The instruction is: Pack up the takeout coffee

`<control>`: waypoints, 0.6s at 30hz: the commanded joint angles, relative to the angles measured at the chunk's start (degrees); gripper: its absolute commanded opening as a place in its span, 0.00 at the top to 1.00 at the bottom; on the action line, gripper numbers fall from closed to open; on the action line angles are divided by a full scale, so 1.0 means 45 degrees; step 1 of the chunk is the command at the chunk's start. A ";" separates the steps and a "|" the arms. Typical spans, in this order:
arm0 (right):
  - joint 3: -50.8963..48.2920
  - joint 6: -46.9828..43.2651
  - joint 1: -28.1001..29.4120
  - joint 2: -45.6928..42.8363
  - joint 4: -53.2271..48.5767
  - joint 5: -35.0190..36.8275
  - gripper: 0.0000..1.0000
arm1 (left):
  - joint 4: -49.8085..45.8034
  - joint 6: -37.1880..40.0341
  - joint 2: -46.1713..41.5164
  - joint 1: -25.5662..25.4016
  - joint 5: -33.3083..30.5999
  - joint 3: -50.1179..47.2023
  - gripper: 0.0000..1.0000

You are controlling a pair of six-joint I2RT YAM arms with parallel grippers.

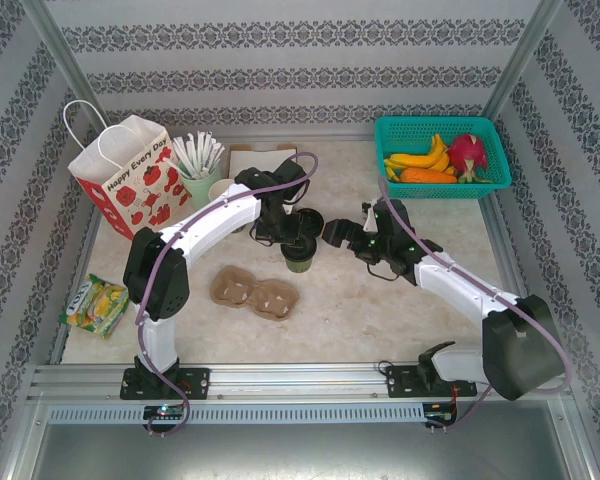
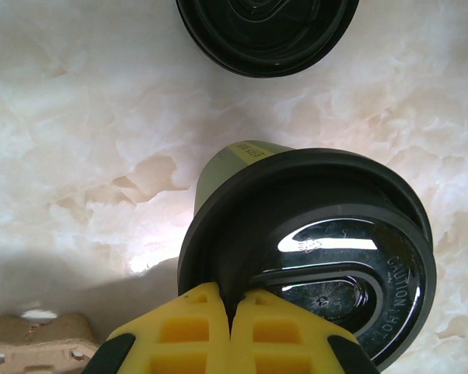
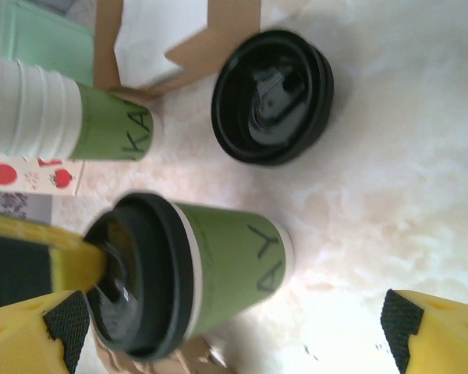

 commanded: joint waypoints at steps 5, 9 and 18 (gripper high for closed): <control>-0.1558 -0.1170 0.1470 -0.0689 0.1964 -0.0059 0.03 | 0.0229 -0.0477 0.0842 -0.0245 -0.0079 -0.0360 1.00; -0.1596 -0.1663 0.1993 -0.0165 0.2964 -0.0390 0.04 | 0.0134 -0.0418 0.0848 -0.0255 -0.0133 -0.0340 1.00; -0.1799 -0.2115 0.2445 0.0615 0.4317 0.0318 0.06 | 0.0071 -0.0399 0.0856 -0.0265 -0.0128 -0.0301 1.00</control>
